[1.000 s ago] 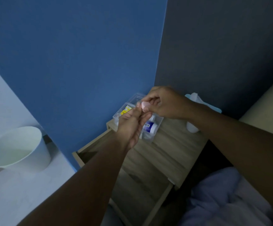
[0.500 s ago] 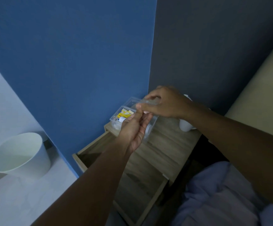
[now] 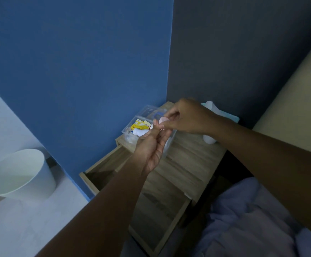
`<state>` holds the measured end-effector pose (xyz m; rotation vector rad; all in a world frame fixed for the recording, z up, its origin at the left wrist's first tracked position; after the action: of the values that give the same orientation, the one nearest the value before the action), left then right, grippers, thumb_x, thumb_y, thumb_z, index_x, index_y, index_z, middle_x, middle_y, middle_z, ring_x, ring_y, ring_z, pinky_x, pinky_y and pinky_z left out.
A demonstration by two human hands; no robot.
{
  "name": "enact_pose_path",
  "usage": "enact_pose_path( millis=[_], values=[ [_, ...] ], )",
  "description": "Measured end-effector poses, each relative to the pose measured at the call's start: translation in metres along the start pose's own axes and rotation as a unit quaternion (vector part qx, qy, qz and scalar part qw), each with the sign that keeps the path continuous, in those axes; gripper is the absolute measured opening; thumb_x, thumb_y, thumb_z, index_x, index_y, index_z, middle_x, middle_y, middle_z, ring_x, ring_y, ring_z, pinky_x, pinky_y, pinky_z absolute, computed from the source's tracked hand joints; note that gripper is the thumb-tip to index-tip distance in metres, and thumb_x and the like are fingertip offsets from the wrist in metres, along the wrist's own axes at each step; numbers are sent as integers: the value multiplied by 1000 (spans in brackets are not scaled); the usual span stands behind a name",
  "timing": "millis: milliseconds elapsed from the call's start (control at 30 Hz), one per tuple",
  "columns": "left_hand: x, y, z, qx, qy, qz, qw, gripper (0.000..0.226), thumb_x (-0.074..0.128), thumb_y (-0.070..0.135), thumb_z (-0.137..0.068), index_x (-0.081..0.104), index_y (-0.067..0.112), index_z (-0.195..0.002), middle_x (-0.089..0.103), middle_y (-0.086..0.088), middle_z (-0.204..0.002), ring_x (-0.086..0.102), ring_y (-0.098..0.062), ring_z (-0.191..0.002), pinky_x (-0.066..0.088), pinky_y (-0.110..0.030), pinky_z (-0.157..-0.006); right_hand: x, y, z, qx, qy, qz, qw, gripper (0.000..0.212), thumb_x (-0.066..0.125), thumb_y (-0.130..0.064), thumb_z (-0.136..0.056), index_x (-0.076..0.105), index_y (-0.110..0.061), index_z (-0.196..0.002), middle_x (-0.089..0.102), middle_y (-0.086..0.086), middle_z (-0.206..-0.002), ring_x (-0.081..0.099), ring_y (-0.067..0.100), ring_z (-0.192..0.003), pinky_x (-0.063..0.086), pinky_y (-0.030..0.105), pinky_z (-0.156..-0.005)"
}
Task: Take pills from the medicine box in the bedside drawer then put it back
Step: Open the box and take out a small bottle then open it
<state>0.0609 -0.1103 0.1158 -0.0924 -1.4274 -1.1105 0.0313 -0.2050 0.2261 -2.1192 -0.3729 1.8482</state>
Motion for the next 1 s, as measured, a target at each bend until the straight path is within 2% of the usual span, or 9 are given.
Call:
enact_pose_path(
  millis=[133,300,400,500,600,733,800,867,1000],
  values=[
    [-13,-9,-6,-7,43,24,999,35,58,22,-95,59,-7,-116,72,-18,-107,73,-17,-95,60,-22,-74,3,0,3,-43,20,-41,998,26,66,-22,-96,75,-12,-119,72,7,-115,66,21,-109,51,37,-96],
    [-28,-30,-15,-33,52,-4,998,26,46,9,-102,60,3,-123,66,-15,-119,68,-23,-103,60,-24,-76,1,35,18,18,137,-162,977,41,71,-11,-91,68,-20,-130,61,-7,-103,61,3,-90,46,6,-82],
    [-39,-46,-22,-56,42,-27,997,28,47,8,-101,60,2,-126,68,-14,-118,66,-28,-112,60,-25,-81,21,67,32,78,188,-202,958,32,75,-15,-89,73,-17,-120,69,-3,-100,65,6,-86,51,11,-80],
    [-51,-61,-31,-43,47,-58,996,39,60,6,-93,55,-1,-131,75,-6,-106,70,-18,-104,58,-26,-86,57,109,53,156,210,-275,925,20,81,-14,-83,73,-14,-102,72,-9,-89,68,0,-80,55,14,-76],
    [-63,-73,-41,-14,57,-156,986,45,72,-2,-81,60,6,-124,72,-11,-113,70,-14,-101,57,-20,-81,104,146,78,234,238,-308,891,16,85,-13,-77,70,-17,-78,78,-3,-82,73,2,-75,58,17,-74],
    [-78,-83,-55,10,60,-379,923,45,83,7,-72,68,12,-114,73,-3,-109,69,-11,-101,57,-25,-84,155,176,112,291,249,-279,881,20,86,-24,-77,73,-19,-63,78,-9,-72,67,-8,-64,52,10,-67],
    [-81,-94,-63,9,26,-437,899,40,81,11,-75,68,18,-112,73,4,-103,69,1,-91,56,-15,-72,173,189,124,296,231,-270,887,16,87,-23,-76,75,-21,-66,79,-5,-79,70,-4,-70,55,14,-70],
    [-82,-105,-71,29,-7,-490,871,34,76,13,-82,66,16,-114,73,4,-102,70,1,-88,53,-12,-68,187,199,132,294,219,-257,894,12,87,-21,-77,78,-13,-73,81,1,-87,76,8,-80,60,25,-79],
    [-83,-121,-86,92,-83,-694,709,36,59,31,-95,58,16,-128,65,2,-120,61,-7,-104,48,-15,-83,202,207,141,285,208,-230,907,27,86,-20,-78,79,-12,-102,80,0,-99,75,15,-92,59,29,-86]
  ],
)
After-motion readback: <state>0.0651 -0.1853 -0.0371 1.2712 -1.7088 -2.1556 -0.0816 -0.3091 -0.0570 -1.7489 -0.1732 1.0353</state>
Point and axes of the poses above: each hand's wrist, its own z-axis away from the middle knuckle, its own x-axis out of the palm, y = z × x, the point moved 7 cm from there along -z, towards the middle knuckle
